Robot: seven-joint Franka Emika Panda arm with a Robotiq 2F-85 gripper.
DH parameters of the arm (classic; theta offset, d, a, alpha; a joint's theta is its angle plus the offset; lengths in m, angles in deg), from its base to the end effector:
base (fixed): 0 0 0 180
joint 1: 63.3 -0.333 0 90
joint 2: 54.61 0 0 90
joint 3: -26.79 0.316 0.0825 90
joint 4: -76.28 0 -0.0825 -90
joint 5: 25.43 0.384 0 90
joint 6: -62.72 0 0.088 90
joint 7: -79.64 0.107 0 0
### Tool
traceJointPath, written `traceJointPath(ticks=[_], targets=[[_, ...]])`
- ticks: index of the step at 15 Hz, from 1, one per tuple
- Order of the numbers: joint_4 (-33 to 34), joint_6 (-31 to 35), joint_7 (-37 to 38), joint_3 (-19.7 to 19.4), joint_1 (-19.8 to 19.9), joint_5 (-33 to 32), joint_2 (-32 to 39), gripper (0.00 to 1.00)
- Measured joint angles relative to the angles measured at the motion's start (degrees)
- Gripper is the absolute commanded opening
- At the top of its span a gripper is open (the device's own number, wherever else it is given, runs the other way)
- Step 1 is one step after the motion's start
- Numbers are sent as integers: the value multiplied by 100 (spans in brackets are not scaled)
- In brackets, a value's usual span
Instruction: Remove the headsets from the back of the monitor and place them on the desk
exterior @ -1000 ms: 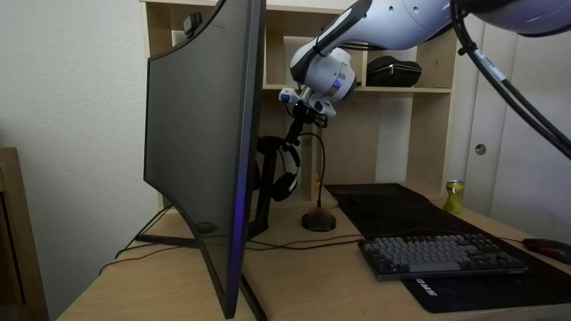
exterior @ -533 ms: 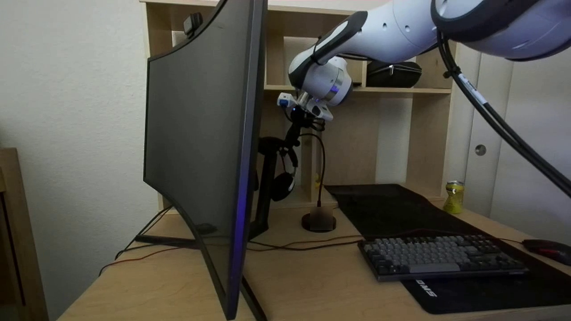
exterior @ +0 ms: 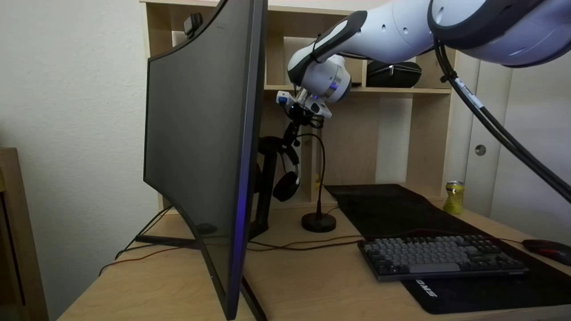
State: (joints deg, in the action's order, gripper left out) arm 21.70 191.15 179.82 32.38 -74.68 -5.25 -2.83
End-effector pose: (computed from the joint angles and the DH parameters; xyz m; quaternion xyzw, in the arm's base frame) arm 0.7842 0.2151 0.3728 -0.6461 0.7147 0.0623 0.2606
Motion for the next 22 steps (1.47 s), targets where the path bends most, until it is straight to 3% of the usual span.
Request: traceJointPath(ticks=[5,7,12,17,22], targets=[[-19,241,-340,2,-9,-2,-51,7],[-96,697,-587,22,-8,30,-164,5],[-1236,2358,-1037,340,-29,382,-907,5],[-2647,4496,-1626,828,-33,700,-1559,6],[-3444,6542,-1706,1275,-42,700,-1833,6]])
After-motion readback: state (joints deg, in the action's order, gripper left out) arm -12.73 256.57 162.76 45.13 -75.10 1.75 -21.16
